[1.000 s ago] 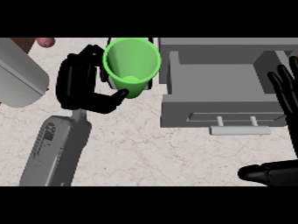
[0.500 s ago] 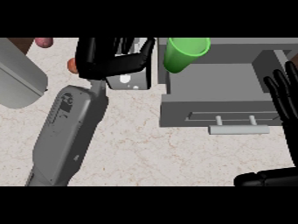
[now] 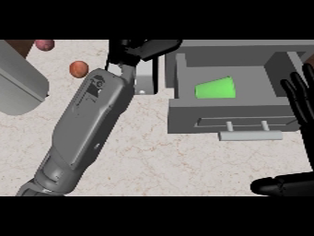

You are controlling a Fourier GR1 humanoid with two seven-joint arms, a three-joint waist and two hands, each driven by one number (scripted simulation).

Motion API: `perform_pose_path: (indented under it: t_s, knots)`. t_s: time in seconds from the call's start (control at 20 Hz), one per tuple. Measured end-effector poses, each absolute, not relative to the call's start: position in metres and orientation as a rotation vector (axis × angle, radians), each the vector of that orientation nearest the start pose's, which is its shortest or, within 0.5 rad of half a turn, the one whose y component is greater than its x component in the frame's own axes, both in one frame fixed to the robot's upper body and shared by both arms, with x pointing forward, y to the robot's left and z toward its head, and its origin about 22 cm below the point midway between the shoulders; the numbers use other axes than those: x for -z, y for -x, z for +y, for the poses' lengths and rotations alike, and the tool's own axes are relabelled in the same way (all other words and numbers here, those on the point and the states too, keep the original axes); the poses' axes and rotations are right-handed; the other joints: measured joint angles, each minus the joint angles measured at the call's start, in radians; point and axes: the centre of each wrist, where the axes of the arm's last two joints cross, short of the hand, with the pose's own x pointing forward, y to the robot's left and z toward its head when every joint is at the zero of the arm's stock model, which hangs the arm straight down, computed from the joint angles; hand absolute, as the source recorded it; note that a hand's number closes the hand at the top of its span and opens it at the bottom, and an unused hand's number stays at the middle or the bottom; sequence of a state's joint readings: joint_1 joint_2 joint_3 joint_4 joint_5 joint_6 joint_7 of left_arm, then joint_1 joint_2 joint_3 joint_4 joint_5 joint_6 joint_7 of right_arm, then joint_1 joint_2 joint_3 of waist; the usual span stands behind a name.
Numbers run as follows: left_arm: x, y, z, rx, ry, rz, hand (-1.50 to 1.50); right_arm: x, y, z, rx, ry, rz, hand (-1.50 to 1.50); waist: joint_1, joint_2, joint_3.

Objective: Pick up the cup, place it into the drawer and close the drawer

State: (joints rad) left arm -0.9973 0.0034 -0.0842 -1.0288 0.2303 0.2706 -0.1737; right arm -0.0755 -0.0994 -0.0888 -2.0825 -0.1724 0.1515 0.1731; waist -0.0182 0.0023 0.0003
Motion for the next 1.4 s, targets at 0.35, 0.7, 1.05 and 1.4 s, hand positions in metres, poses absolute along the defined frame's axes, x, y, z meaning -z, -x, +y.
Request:
perform_pose_path:
  t_s: [0.35, 0.7, 1.05, 1.4]
  knots:
    - [-0.177, -0.421, 0.045, 0.097, 0.248, -2.001, 1.5, -0.14, -0.221, -0.257, -0.143, -0.132, -1.991, -1.5, -0.011, 0.003, 0.0]
    - [-0.164, -0.429, 0.028, 0.12, 0.197, -1.955, 1.5, -0.138, -0.228, -0.258, -0.154, -0.148, -1.996, -1.5, -0.028, 0.007, 0.0]
    - [-0.146, -0.432, 0.023, 0.201, 0.14, -1.923, 1.5, -0.138, -0.234, -0.255, -0.164, -0.165, -2.001, -1.5, -0.046, 0.012, 0.001]
    - [-0.139, -0.432, 0.017, 0.288, 0.062, -1.896, 1.5, -0.134, -0.238, -0.25, -0.179, -0.19, -2.001, -1.5, -0.07, 0.017, 0.001]
